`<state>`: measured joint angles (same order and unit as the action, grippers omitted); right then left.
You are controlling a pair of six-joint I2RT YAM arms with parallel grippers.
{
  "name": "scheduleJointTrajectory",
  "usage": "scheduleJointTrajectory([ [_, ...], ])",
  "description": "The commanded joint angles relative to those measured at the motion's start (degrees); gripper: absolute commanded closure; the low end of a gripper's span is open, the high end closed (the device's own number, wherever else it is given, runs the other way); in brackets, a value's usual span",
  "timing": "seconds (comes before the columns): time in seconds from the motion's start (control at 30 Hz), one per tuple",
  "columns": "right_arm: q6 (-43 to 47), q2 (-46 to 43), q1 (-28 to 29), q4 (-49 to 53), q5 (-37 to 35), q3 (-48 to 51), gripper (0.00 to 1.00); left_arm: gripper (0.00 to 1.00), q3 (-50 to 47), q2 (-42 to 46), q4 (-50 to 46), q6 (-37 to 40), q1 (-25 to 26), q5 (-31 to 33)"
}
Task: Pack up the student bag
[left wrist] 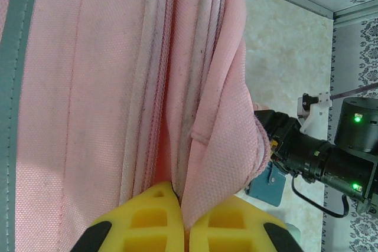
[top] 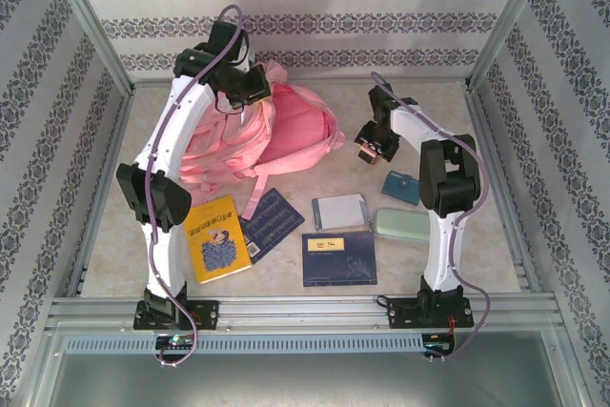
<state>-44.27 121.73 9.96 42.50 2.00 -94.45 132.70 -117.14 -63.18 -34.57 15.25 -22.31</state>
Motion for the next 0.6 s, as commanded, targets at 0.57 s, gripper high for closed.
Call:
scheduleJointTrajectory([
  [0.57,7.9,-23.0,7.3,-14.2,17.1,1.2,0.46,1.0,2.4,4.3,7.3,2.3,-0.3,-8.3],
])
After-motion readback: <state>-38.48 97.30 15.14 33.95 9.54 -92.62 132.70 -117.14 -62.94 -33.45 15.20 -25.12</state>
